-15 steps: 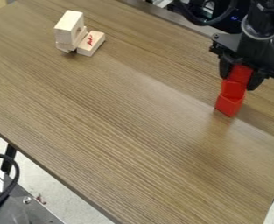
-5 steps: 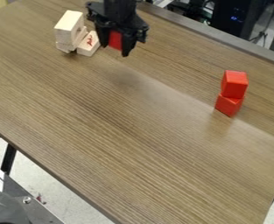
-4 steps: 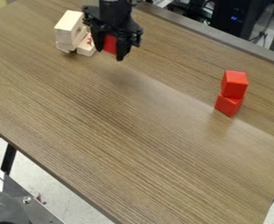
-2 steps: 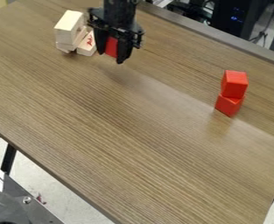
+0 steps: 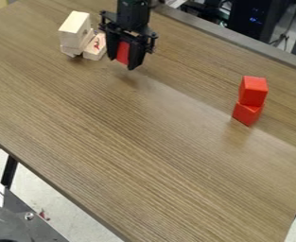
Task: Remove the red cube from the tower and put it on the left
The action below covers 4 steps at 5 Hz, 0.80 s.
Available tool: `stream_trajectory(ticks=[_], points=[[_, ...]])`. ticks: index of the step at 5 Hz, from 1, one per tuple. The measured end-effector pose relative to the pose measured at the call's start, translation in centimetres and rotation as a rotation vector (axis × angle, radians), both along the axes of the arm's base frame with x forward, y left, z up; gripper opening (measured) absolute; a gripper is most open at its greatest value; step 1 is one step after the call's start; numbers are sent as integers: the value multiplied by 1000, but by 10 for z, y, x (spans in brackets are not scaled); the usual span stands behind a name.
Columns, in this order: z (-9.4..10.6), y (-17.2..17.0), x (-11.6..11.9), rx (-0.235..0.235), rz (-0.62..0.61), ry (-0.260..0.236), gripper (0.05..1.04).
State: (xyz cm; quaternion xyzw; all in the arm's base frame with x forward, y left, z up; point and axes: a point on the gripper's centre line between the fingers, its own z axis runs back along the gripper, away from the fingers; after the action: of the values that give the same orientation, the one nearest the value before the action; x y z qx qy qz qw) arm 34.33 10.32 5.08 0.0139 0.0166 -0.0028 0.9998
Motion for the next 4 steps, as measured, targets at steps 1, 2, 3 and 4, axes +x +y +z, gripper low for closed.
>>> stream_trajectory(ticks=[1, 2, 3, 4], points=[[1, 1, 6, -15, -21, -35, 591], [2, 1, 14, -27, -44, -64, 591], [-11, 2, 21, -25, -71, -91, 591], [-19, 5, 24, -11, -125, -121, 591]])
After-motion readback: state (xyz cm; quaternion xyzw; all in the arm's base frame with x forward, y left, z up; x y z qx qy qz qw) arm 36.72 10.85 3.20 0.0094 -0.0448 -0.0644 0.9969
